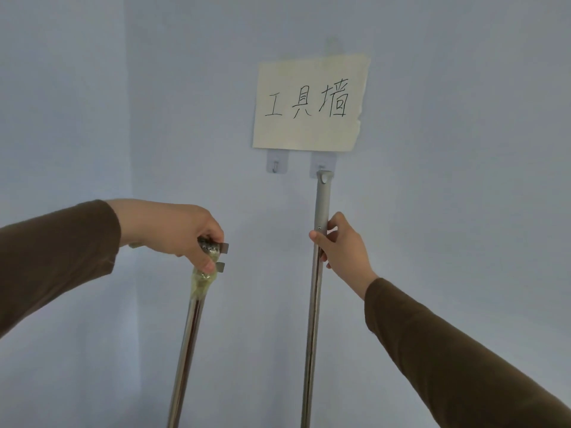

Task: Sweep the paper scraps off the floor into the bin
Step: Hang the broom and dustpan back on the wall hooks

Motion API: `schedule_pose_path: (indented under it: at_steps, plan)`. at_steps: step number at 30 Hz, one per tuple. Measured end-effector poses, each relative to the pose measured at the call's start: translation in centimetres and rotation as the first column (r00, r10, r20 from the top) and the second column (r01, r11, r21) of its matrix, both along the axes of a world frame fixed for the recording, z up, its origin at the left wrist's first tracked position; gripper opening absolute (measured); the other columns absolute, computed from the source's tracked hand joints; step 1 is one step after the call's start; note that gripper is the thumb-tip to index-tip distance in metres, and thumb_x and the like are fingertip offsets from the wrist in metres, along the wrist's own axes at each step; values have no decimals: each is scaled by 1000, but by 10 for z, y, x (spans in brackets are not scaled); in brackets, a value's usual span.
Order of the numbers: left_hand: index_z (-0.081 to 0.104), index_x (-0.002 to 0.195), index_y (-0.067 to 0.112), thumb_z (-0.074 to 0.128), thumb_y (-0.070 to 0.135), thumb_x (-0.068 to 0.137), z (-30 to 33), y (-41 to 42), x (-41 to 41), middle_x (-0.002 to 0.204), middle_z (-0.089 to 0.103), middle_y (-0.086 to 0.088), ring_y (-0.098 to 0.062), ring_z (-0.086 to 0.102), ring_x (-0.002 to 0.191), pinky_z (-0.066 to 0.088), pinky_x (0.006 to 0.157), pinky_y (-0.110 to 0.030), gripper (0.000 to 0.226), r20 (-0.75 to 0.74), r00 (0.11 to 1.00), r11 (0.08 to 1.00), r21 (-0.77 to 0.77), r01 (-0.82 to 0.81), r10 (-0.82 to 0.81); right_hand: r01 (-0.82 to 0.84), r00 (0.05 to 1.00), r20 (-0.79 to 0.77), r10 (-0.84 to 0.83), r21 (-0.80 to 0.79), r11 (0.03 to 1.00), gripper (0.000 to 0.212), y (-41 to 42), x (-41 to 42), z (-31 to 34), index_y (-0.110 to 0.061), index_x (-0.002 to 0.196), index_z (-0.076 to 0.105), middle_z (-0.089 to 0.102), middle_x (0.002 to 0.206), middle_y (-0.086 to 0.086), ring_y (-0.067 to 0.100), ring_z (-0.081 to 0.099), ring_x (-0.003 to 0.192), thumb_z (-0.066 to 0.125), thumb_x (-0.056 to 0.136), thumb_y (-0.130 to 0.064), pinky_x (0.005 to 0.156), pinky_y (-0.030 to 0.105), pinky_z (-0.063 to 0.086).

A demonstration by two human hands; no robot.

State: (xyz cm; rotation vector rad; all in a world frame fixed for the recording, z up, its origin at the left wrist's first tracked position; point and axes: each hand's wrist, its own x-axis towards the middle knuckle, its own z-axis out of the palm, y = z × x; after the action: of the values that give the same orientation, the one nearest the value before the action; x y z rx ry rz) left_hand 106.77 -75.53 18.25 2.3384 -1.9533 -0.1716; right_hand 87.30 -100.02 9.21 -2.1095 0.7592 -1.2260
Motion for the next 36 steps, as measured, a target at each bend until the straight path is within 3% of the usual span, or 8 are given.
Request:
schedule_pose_path:
  at_steps: [4, 13, 20, 25, 29, 33, 36]
  plan:
    - [66, 77, 24, 80, 43, 77, 9, -24, 19, 65, 56, 11, -8, 47, 58, 37, 59, -23, 24, 17, 1000, 999, -23, 25, -24, 10, 1000, 11, -10, 8, 1000, 33, -15, 17, 9, -16, 94, 46, 68, 79, 11, 16, 63, 50, 68, 90, -41, 45, 22, 52]
    - [63, 82, 26, 82, 32, 79, 32, -58, 44, 72, 66, 10, -9, 51, 64, 40, 65, -28, 20, -9, 999, 985, -171, 30, -32, 34, 999, 21, -36, 68, 997, 29, -29, 35, 2, -14, 90, 51, 66, 83, 8, 20, 70, 52, 69, 90, -38, 58, 38, 61]
    - [66, 82, 35, 80, 32, 81, 38, -79, 57, 82, 66, 3, -10, 53, 68, 43, 67, -31, 14, -33, 997, 965, -253, 65, -75, 103, 991, 82, -107, 52, 993, 29, -30, 36, 1, -18, 86, 53, 65, 78, 3, 16, 69, 51, 68, 90, -43, 59, 40, 61]
    - [67, 87, 34, 79, 33, 82, 37, -92, 61, 84, 67, 1, -15, 56, 72, 44, 70, -34, 13, -43, 991, 960, -254, 114, -129, 210, 978, 7, -210, -30, 977, 33, -35, 39, -9, -24, 78, 48, 63, 68, -3, 18, 69, 61, 63, 88, -52, 65, 40, 58]
    - [67, 88, 35, 79, 35, 82, 36, -99, 63, 86, 68, 0, -28, 60, 82, 44, 71, -35, 13, -39, 987, 956, -256, 143, -158, 270, 955, -91, -283, -135, 953, 36, -36, 39, -3, -22, 79, 50, 66, 68, -3, 18, 67, 64, 57, 89, -56, 66, 37, 56]
    - [67, 87, 35, 79, 34, 83, 36, -102, 66, 84, 67, 1, -19, 57, 74, 43, 70, -34, 13, -47, 985, 956, -249, 152, -169, 315, 878, -270, -396, -297, 901, 37, -34, 38, 10, -20, 83, 52, 58, 73, -4, 18, 59, 70, 50, 95, -55, 61, 29, 45]
    - [66, 86, 36, 78, 34, 83, 36, -103, 67, 83, 67, 3, -24, 59, 77, 44, 70, -35, 12, -29, 985, 955, -251, 155, -168, 315, 831, -356, -428, -335, 888, 38, -32, 38, 18, -20, 82, 54, 56, 74, -4, 19, 56, 72, 45, 98, -53, 62, 28, 41]
